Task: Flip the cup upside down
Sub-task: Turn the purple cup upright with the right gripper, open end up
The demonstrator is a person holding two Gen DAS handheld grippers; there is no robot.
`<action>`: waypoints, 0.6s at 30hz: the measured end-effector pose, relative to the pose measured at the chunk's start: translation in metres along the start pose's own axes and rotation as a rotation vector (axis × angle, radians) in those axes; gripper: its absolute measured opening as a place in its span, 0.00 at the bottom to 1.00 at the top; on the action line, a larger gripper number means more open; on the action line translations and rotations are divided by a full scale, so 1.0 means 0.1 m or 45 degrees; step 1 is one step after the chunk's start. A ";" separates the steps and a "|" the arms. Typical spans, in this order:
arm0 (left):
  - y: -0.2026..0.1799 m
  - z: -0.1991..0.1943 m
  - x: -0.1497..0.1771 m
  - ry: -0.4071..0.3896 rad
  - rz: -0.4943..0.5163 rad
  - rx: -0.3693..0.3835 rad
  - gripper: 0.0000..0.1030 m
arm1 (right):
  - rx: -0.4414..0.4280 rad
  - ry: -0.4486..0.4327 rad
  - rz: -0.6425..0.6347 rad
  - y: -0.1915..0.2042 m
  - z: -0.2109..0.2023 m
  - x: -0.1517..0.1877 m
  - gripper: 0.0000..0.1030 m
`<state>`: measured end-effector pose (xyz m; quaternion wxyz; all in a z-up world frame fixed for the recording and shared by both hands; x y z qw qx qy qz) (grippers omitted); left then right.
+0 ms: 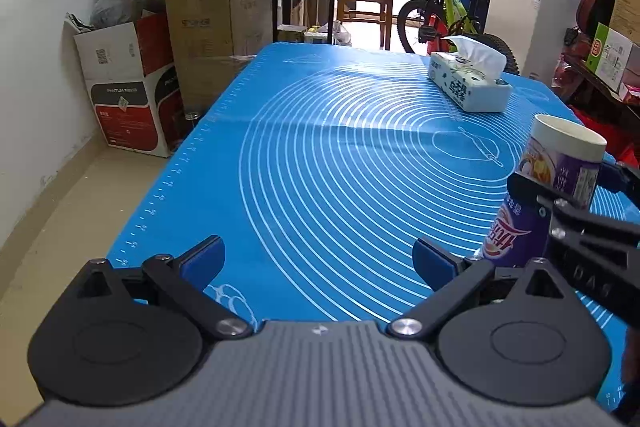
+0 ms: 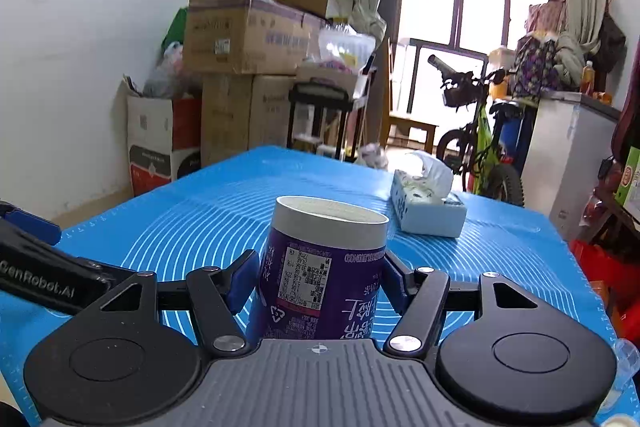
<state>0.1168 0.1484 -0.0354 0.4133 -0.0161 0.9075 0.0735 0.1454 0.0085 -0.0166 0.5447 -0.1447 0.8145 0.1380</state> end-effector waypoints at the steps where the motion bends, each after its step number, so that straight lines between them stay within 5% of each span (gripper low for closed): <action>1: -0.01 0.00 0.01 -0.001 0.002 0.005 0.96 | 0.002 -0.013 0.002 0.00 -0.02 0.02 0.65; 18: -0.16 -0.18 0.09 -0.060 -0.004 -0.009 0.96 | 0.010 0.018 0.047 -0.07 -0.24 0.09 0.75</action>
Point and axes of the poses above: each gripper's, at about its wrist camera, not at the fingertips, and z roughly the way its jaws point, y to its left, x to its underside, the point moved 4 cm from there along z, roughly the way its jaws point, and after that the axes turned 10 degrees about z, right-handed, at the moved point
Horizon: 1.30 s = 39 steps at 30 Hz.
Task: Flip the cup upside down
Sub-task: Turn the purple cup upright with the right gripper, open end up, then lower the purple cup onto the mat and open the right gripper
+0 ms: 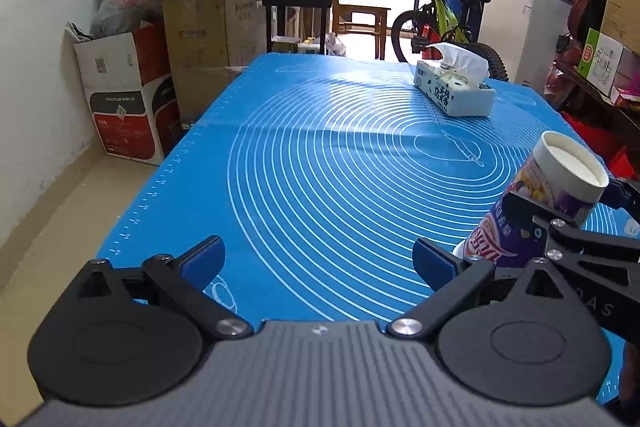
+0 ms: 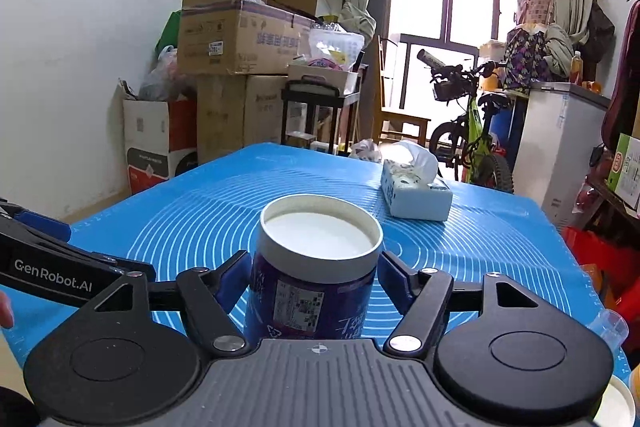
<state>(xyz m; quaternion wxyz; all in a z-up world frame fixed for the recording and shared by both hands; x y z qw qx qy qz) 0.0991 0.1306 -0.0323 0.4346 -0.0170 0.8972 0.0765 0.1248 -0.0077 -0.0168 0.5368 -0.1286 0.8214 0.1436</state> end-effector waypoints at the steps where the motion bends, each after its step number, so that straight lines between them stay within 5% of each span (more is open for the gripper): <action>1: 0.00 -0.02 0.00 -0.003 -0.004 0.000 0.96 | -0.002 0.001 0.004 -0.01 -0.02 0.00 0.76; 16: -0.15 -0.45 0.08 -0.093 0.031 -0.001 0.96 | -0.045 -0.034 0.096 -0.25 -0.81 0.06 0.80; 24: -0.37 -0.67 0.31 -0.101 0.113 0.052 0.96 | -0.010 0.054 0.219 -0.47 -1.17 0.27 0.80; 39: -0.66 -1.01 0.59 -0.131 0.162 0.089 0.96 | -0.017 0.176 0.180 -0.39 -1.51 0.54 0.80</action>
Point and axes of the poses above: each gripper's, at about its wrist camera, not at the fingertips, and z roughly the way its jaws point, y to its left, x to its underside, the point moved 4 cm from there along z, roughly the way its jaws point, and after that the axes turned 10 degrees about z, right-handed, at the moved point
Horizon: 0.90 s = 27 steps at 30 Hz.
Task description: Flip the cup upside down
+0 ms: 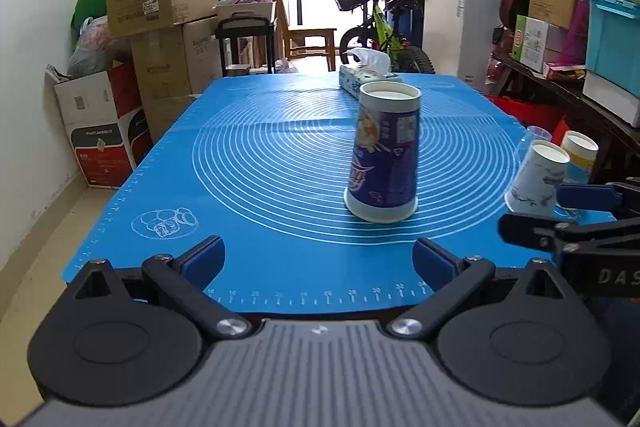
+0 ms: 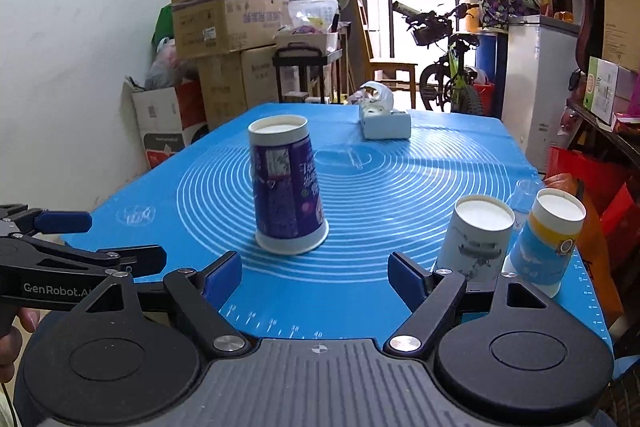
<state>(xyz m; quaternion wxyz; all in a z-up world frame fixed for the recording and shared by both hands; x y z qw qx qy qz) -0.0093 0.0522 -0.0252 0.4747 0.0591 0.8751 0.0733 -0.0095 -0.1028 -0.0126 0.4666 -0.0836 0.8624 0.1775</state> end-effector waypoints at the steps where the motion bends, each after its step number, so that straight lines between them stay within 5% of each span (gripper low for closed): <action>1: -0.02 -0.01 0.00 -0.002 0.004 0.001 0.96 | 0.001 0.003 -0.006 0.01 -0.01 0.01 0.80; 27: -0.08 -0.08 0.00 -0.012 0.018 -0.006 0.96 | 0.010 0.001 -0.009 -0.03 -0.10 0.02 0.80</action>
Point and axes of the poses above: each gripper's, at about its wrist camera, not at the fingertips, and z roughly the way its jaws point, y to its left, x to its underside, the point moved 4 cm from there along z, roughly the way its jaws point, and after that the axes turned 10 degrees about z, right-handed, at the moved point
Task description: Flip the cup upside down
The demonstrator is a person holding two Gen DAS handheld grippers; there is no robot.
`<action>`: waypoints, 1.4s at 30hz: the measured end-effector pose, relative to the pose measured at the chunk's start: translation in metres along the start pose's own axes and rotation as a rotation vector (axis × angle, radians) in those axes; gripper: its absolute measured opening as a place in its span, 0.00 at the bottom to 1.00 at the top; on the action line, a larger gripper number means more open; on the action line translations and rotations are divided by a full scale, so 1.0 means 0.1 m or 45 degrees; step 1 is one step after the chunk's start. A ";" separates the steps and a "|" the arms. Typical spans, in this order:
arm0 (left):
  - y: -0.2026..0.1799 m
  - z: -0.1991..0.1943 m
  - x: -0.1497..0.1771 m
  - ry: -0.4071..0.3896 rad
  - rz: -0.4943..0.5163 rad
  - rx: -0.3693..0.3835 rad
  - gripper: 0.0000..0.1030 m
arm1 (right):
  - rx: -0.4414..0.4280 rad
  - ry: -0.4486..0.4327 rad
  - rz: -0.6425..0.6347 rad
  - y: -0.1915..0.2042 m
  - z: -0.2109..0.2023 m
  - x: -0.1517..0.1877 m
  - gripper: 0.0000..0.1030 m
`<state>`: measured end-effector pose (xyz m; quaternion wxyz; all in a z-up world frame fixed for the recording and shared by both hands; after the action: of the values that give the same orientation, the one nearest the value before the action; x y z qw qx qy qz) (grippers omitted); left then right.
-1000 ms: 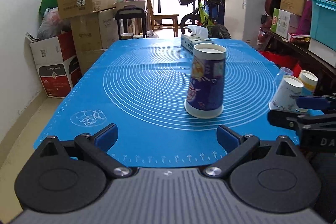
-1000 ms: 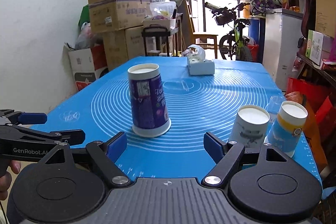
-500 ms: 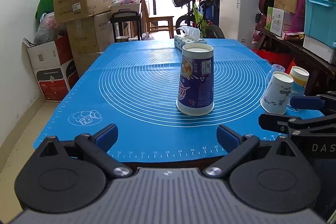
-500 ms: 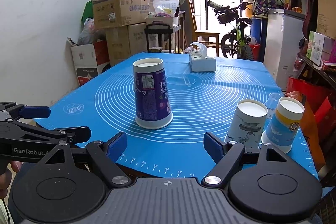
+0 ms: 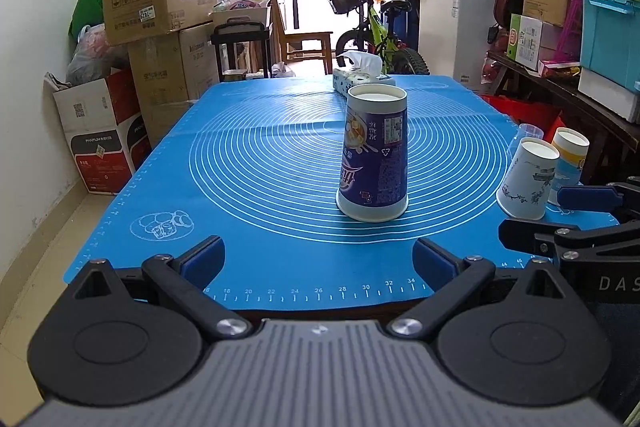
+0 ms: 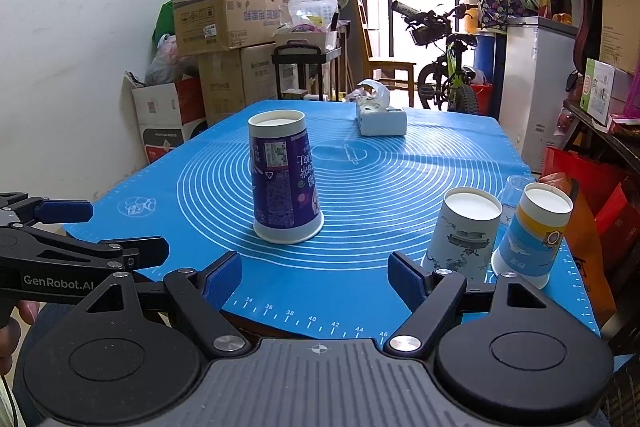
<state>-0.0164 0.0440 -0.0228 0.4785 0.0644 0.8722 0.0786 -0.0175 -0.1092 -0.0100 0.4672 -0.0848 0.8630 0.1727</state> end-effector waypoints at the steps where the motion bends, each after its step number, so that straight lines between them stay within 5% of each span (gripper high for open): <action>1: 0.01 0.00 0.00 0.001 -0.002 0.001 0.96 | 0.000 -0.001 0.001 0.00 0.00 0.00 0.80; 42: 0.02 0.01 0.00 0.006 -0.003 0.007 0.96 | 0.000 0.006 -0.005 -0.02 0.00 0.01 0.80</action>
<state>-0.0155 0.0459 -0.0230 0.4763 0.0645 0.8737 0.0758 -0.0173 -0.1112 -0.0109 0.4654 -0.0869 0.8640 0.1716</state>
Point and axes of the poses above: each gripper's, at about its wrist camera, not at the fingertips, and z roughly the way its jaws point, y to its left, x to its underside, the point moved 4 cm from there along z, roughly the way its jaws point, and after that the axes turned 10 degrees about z, right-handed, at the moved point
